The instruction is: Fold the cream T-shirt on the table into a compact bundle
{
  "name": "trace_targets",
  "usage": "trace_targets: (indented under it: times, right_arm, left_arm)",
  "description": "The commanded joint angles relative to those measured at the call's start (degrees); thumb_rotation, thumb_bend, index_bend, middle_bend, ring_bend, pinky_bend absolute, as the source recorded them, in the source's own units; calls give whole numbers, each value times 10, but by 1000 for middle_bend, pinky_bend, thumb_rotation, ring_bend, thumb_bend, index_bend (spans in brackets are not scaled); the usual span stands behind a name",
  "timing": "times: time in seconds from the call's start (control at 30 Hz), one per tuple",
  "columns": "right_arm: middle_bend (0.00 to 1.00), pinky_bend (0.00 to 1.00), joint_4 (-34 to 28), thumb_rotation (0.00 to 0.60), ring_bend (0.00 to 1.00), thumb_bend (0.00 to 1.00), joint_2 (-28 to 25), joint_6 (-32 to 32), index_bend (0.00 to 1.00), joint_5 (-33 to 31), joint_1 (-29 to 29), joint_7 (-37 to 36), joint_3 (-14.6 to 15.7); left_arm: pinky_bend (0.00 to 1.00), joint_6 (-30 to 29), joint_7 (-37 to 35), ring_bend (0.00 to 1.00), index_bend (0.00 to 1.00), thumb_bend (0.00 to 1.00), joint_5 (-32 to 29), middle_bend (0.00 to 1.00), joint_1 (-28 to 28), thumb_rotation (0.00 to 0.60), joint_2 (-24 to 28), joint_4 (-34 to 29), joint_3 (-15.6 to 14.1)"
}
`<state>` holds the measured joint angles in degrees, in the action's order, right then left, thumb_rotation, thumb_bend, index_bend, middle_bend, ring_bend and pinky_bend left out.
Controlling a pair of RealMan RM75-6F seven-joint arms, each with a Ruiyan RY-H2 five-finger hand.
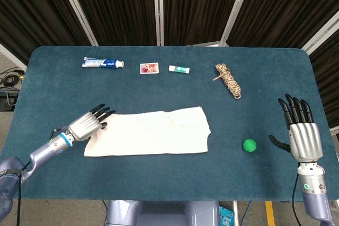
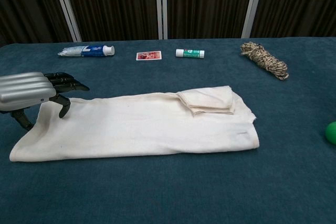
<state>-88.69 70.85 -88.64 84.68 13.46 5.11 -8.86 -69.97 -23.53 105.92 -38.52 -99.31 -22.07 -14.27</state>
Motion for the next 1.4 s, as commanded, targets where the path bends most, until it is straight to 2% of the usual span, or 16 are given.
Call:
trace_targets:
  times: [0.03, 0.7, 0.87, 1.13, 1.4]
  right_arm:
    - [0, 0, 0, 600, 0, 0, 0, 0, 10, 1, 0, 0, -1]
    - [0, 0, -2, 600, 0, 0, -3, 5, 24, 3, -3, -4, -6]
    - [0, 0, -2, 600, 0, 0, -3, 5, 25, 5, -4, -4, -6]
    - [0, 0, -3, 600, 0, 0, -3, 4, 30, 9, -4, -4, -7]
    - [0, 0, -3, 600, 0, 0, -3, 6, 33, 11, -5, -6, -8]
  left_arm:
    - [0, -1, 1, 0, 489, 299, -1, 0, -1, 600, 1, -3, 0]
    - [0, 3, 8, 0, 496, 334, -4, 0, -3, 600, 4, -15, -6]
    - [0, 1, 6, 0, 575, 340, -6, 0, -2, 600, 2, -15, -5]
    - [0, 1, 3, 0, 644, 445, -7, 0, -3, 600, -5, -11, -5]
    - [0, 2, -1, 0, 769, 459, -8, 0, -3, 600, -9, -10, -6]
